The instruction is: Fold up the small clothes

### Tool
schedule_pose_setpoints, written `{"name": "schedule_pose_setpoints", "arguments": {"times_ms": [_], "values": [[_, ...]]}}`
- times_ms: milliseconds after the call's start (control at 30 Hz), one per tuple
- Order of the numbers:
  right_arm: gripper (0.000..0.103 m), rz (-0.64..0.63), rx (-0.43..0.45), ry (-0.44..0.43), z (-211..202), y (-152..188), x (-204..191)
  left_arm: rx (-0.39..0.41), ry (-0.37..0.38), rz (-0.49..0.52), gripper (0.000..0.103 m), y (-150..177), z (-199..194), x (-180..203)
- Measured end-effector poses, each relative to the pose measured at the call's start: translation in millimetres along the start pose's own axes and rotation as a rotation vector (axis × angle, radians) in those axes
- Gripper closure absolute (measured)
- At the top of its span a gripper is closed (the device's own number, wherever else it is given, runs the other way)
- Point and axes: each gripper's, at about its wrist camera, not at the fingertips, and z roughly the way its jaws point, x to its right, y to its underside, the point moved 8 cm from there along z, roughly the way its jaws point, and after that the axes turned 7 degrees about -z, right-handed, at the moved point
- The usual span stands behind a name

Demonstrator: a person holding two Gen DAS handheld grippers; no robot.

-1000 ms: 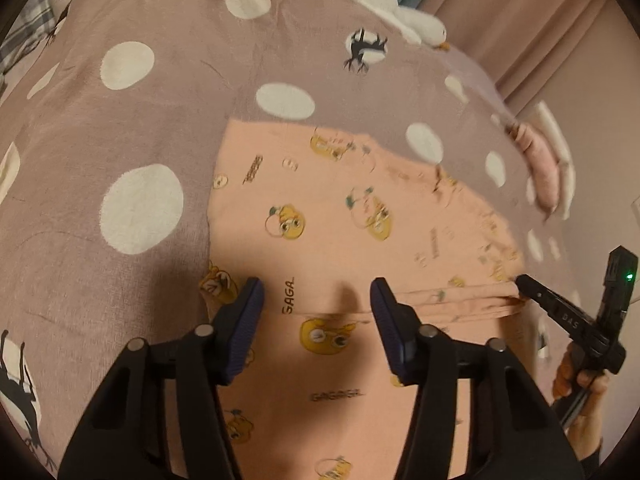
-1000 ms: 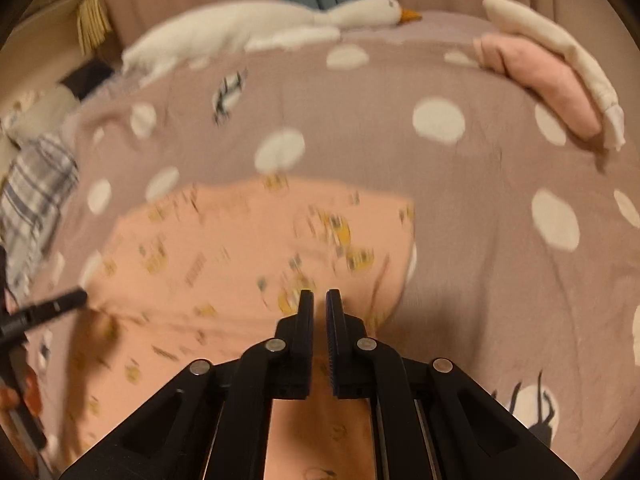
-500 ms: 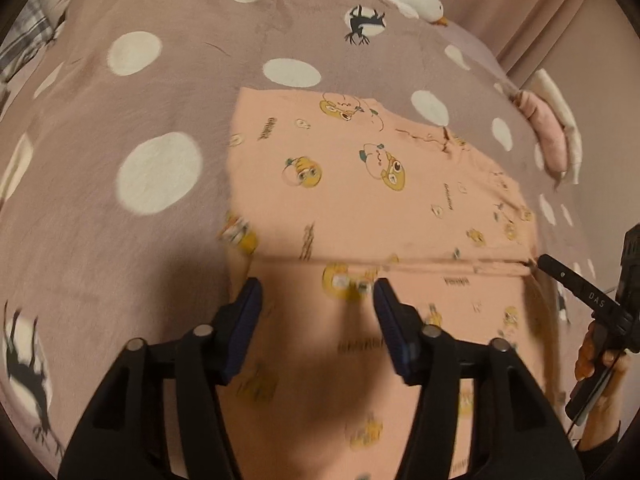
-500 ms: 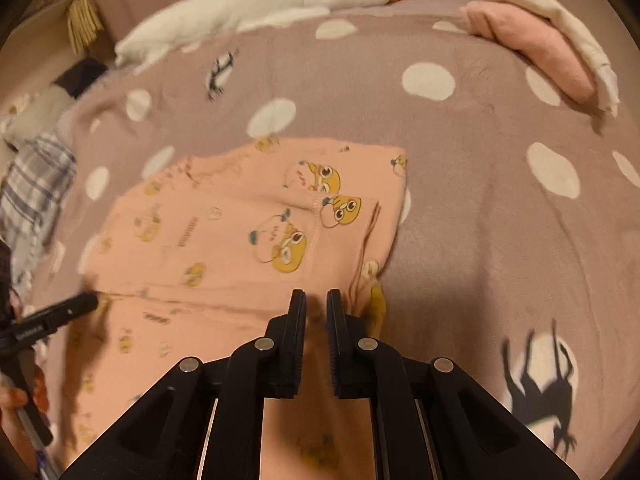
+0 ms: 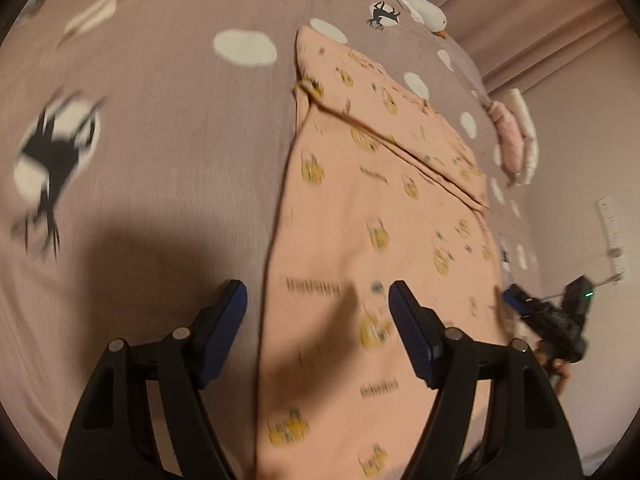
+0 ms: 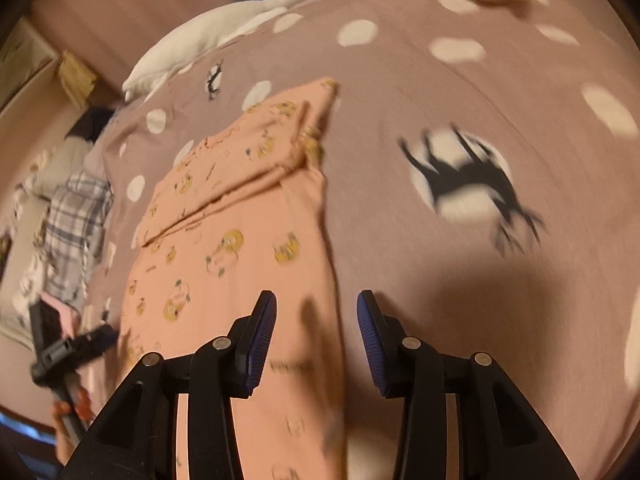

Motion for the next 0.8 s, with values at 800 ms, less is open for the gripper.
{"name": "schedule_pose_setpoints", "arguments": {"times_ms": [800], "values": [[0.061, 0.117, -0.11, -0.3, -9, 77, -14, -0.088, 0.18, -0.076, 0.03, 46, -7, 5]]}}
